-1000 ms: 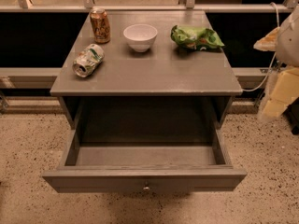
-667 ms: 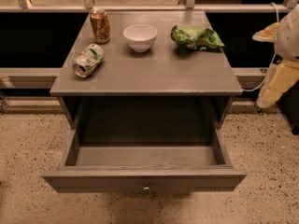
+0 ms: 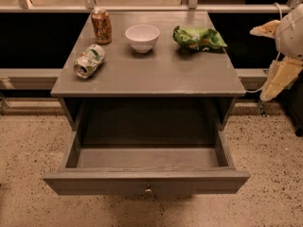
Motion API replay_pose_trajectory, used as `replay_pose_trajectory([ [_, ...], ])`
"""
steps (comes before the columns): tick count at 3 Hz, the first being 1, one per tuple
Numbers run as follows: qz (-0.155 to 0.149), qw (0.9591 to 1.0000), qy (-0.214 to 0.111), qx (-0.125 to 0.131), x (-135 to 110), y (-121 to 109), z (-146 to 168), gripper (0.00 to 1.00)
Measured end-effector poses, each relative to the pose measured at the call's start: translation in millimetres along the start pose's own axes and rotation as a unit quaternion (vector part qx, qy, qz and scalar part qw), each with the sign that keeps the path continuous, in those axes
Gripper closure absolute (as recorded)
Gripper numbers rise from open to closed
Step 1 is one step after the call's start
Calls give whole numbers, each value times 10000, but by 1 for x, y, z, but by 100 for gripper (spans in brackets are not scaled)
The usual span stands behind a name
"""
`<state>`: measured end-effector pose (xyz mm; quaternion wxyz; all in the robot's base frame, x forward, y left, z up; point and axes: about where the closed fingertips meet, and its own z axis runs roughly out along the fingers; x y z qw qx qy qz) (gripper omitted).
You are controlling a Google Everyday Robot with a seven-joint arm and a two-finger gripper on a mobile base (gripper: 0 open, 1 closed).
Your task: Place green rice chip bag into top drawer
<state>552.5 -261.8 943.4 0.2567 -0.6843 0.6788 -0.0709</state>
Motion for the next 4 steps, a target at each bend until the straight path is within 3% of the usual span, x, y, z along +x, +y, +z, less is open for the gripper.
replay_pose_trajectory([
  [1,-256,9997,13,50,-4,-24,9,0],
  [2,-597,9975,-104,371,-11,-70,25,0],
  [3,-820,9937,-332,694,-25,-107,48,0],
  [4,-824,9894,-746,939,-45,-133,95,3],
])
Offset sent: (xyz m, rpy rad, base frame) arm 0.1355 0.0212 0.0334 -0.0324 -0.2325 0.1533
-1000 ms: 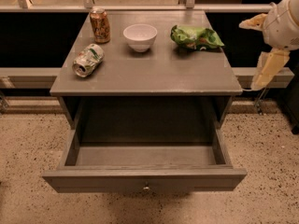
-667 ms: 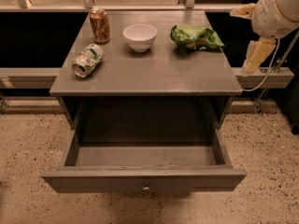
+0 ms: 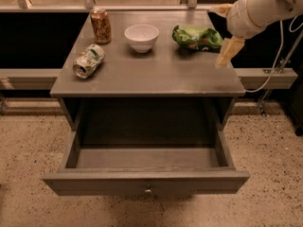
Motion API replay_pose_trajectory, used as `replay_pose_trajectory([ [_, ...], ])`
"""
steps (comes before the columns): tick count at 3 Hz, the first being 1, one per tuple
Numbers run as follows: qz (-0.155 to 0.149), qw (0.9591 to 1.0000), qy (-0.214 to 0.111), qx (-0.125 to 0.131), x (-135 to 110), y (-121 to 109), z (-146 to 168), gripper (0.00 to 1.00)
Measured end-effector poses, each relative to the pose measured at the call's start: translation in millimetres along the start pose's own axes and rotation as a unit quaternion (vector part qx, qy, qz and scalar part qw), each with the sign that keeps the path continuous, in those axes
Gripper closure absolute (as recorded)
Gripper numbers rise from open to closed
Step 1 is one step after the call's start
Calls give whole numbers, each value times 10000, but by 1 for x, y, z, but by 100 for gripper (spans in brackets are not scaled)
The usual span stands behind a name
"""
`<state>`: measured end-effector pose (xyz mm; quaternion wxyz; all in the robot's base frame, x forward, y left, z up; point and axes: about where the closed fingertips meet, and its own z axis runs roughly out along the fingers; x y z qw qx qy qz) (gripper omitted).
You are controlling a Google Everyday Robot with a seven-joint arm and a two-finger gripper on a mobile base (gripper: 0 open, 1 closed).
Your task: Place green rice chip bag into top drawer
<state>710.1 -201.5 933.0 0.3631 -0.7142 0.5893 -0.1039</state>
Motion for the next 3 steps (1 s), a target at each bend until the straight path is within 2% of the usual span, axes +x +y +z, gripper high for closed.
replay_pose_trajectory([
  [1,24,9996,-264,121,-12,-3,40,13],
  [2,84,9988,-389,275,-17,-12,68,24],
  [3,114,9984,-344,432,-12,-24,86,22],
])
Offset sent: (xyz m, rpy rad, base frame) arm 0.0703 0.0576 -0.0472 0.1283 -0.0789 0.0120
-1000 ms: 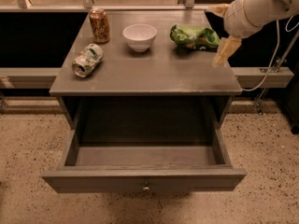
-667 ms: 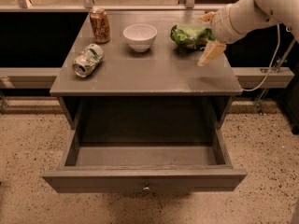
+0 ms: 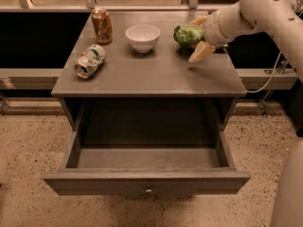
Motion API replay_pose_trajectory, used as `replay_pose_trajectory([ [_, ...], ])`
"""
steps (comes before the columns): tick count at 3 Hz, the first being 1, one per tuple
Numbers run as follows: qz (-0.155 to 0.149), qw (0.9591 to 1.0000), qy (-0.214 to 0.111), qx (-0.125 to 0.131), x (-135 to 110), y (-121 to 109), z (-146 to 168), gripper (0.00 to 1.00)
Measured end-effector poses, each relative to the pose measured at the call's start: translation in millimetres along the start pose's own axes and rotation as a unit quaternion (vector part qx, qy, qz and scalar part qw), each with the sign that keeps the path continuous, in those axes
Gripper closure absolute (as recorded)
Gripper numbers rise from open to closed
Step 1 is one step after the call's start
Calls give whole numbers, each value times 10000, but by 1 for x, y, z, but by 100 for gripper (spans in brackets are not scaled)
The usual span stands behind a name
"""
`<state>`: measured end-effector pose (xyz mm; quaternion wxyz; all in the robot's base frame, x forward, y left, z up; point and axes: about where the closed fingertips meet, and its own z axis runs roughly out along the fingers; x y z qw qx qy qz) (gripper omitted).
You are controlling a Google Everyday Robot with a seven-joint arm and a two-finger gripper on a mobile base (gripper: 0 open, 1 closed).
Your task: Place green rice chip bag into top drawer
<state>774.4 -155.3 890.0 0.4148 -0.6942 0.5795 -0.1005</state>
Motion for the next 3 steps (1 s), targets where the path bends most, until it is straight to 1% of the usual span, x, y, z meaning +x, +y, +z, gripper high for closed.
replay_pose_trajectory([
  [1,-26,9996,207,190,17,-16,17,25],
  [2,-15,9988,354,351,29,-26,26,25],
  [3,-41,9971,500,568,36,-39,37,51],
])
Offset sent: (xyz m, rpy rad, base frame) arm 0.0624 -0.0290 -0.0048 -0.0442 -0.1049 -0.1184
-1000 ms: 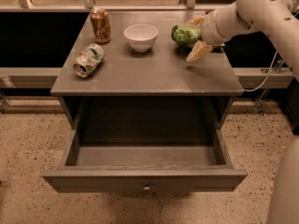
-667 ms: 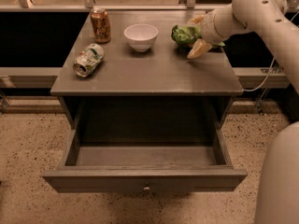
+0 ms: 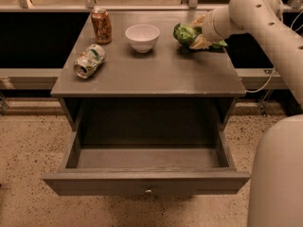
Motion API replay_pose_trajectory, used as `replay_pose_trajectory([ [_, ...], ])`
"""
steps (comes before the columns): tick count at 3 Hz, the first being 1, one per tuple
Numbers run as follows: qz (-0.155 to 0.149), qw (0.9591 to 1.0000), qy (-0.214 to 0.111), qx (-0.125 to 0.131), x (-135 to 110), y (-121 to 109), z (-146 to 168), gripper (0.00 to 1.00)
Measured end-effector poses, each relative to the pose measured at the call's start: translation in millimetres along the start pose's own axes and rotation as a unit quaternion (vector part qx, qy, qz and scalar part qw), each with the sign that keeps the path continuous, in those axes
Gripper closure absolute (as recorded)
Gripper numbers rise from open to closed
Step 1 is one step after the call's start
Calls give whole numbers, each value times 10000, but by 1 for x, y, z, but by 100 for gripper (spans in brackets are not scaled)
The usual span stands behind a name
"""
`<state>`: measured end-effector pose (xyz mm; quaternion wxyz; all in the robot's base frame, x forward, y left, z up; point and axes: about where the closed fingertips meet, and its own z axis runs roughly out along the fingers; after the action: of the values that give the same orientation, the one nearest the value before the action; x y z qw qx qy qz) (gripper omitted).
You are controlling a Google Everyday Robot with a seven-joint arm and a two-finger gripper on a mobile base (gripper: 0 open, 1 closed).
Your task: Place green rice chip bag into top drawer
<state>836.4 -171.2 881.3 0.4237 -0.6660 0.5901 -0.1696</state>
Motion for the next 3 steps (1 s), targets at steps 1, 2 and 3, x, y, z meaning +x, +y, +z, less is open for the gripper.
replay_pose_trajectory([
  [1,16,10000,-15,-3,-1,0,4,74],
  [2,176,9996,-232,-62,-12,5,-24,98],
  [3,350,9988,-223,-278,-32,18,-84,100],
])
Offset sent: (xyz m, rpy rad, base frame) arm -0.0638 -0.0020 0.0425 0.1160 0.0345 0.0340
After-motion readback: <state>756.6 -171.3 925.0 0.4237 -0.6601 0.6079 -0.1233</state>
